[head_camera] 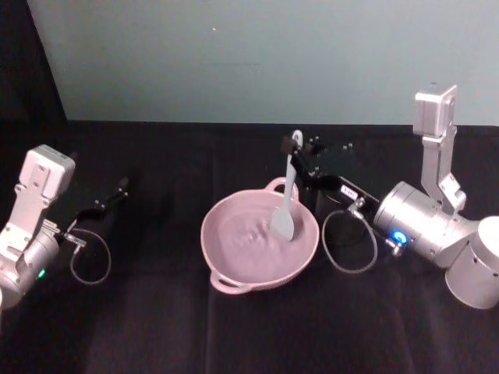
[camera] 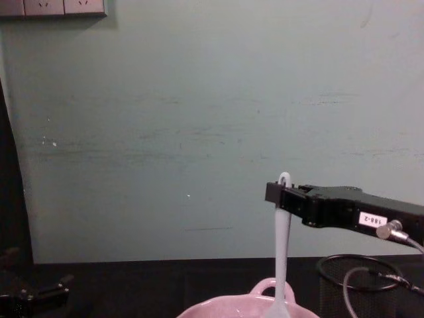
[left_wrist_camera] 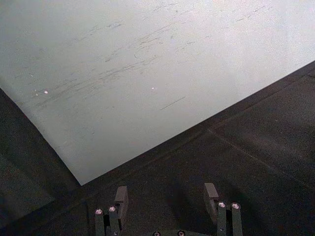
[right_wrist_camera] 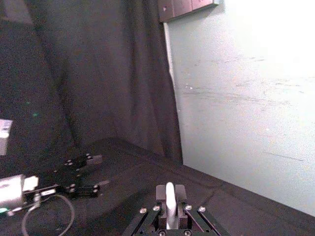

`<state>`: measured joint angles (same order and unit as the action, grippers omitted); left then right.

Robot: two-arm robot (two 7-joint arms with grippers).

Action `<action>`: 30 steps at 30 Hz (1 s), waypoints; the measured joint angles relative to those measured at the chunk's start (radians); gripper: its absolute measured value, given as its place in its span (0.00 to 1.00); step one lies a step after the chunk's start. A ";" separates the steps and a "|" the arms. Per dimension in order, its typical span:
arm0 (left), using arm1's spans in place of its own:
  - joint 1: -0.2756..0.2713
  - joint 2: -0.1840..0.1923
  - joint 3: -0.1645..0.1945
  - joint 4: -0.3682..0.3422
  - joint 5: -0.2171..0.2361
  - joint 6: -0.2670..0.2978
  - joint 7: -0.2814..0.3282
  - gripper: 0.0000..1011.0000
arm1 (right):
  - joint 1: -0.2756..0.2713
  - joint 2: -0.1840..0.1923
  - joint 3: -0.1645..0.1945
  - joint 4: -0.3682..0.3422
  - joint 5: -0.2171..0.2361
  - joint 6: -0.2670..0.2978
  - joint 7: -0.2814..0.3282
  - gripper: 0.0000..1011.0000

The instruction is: Use the one hand to pick up the spoon and stir the clear water in the bowl.

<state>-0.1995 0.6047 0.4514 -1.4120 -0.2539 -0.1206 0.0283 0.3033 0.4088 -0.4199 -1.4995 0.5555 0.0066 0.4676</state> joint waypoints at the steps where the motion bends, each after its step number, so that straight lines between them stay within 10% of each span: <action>1: 0.000 0.000 0.000 0.000 0.000 0.000 0.000 1.00 | -0.006 0.002 -0.001 -0.008 0.000 0.001 0.001 0.12; 15: 0.000 0.000 0.000 0.000 0.000 0.000 0.000 1.00 | -0.031 -0.034 -0.079 -0.079 -0.001 0.011 0.033 0.12; 30: 0.000 0.000 0.000 0.000 0.000 0.000 0.000 1.00 | 0.068 -0.116 -0.084 0.106 0.011 -0.028 0.043 0.12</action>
<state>-0.1995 0.6047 0.4514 -1.4119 -0.2539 -0.1205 0.0283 0.3709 0.2933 -0.5039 -1.3936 0.5668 -0.0216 0.5102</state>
